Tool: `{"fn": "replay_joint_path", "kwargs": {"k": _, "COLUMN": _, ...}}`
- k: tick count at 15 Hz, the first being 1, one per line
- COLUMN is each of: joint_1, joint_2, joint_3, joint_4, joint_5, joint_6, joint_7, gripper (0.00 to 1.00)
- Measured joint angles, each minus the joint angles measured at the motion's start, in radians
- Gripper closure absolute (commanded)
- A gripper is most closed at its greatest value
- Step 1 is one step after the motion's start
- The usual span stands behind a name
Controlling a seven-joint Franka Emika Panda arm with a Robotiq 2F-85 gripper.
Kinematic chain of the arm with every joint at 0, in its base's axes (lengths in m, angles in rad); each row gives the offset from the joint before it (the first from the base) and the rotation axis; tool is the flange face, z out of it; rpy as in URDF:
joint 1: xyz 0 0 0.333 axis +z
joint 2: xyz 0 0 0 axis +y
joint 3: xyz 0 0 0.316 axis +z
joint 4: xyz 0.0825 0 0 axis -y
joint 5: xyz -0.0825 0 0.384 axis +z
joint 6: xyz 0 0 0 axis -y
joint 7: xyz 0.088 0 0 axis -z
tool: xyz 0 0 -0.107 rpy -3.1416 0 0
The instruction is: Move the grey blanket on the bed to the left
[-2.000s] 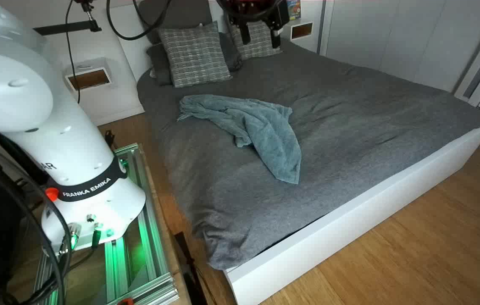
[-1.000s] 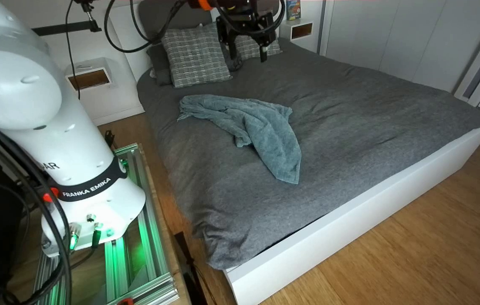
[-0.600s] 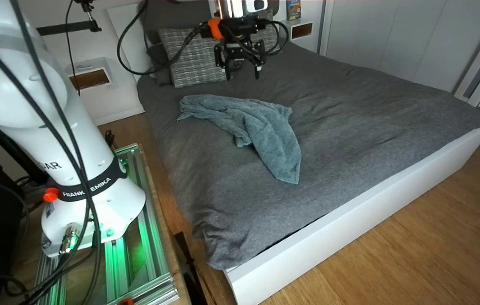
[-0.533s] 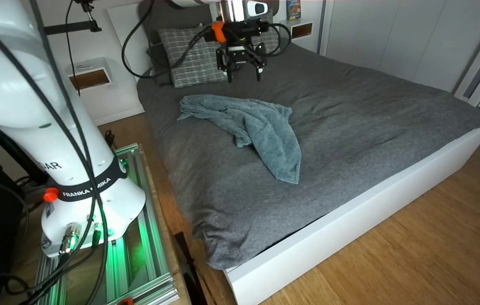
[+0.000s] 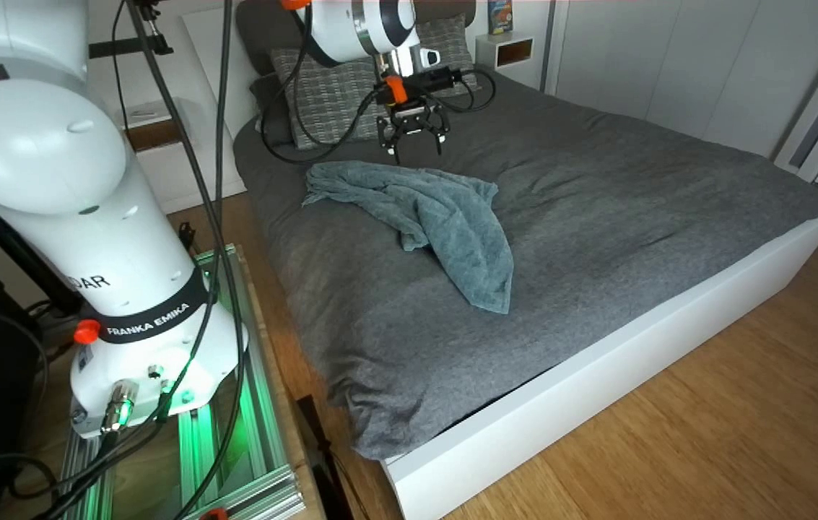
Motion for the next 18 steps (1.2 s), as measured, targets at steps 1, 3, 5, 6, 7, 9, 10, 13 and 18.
{"fn": "replay_joint_path", "kwargs": {"k": 1, "joint_1": 0.017, "joint_2": 0.031, "joint_3": 0.005, "joint_4": 0.026, "joint_5": -0.010, "joint_6": -0.005, "joint_7": 0.000, "gripper": 0.00}}
{"fn": "replay_joint_path", "kwargs": {"k": 3, "joint_1": 0.033, "joint_2": 0.066, "joint_3": 0.008, "joint_4": 0.059, "joint_5": -0.016, "joint_6": -0.011, "joint_7": -0.001, "gripper": 0.00}}
{"fn": "replay_joint_path", "kwargs": {"k": 5, "joint_1": 0.030, "joint_2": 0.070, "joint_3": 0.006, "joint_4": 0.068, "joint_5": -0.017, "joint_6": -0.015, "joint_7": -0.007, "gripper": 0.00}}
{"fn": "replay_joint_path", "kwargs": {"k": 6, "joint_1": 0.029, "joint_2": 0.070, "joint_3": 0.006, "joint_4": 0.070, "joint_5": -0.017, "joint_6": -0.016, "joint_7": -0.009, "gripper": 0.00}}
{"fn": "replay_joint_path", "kwargs": {"k": 7, "joint_1": 0.028, "joint_2": 0.070, "joint_3": 0.006, "joint_4": 0.071, "joint_5": -0.017, "joint_6": -0.016, "joint_7": -0.010, "gripper": 0.00}}
{"fn": "replay_joint_path", "kwargs": {"k": 9, "joint_1": 0.029, "joint_2": 0.071, "joint_3": 0.006, "joint_4": 0.071, "joint_5": -0.018, "joint_6": -0.017, "joint_7": -0.010, "gripper": 0.00}}
{"fn": "replay_joint_path", "kwargs": {"k": 10, "joint_1": 0.033, "joint_2": 0.075, "joint_3": 0.006, "joint_4": 0.073, "joint_5": -0.021, "joint_6": -0.025, "joint_7": -0.010, "gripper": 0.00}}
{"fn": "replay_joint_path", "kwargs": {"k": 13, "joint_1": 0.063, "joint_2": 0.131, "joint_3": 0.011, "joint_4": 0.099, "joint_5": -0.030, "joint_6": -0.040, "joint_7": -0.010, "gripper": 0.00}}
{"fn": "replay_joint_path", "kwargs": {"k": 18, "joint_1": 0.153, "joint_2": 0.311, "joint_3": 0.010, "joint_4": 0.209, "joint_5": -0.034, "joint_6": -0.085, "joint_7": 0.009, "gripper": 0.00}}
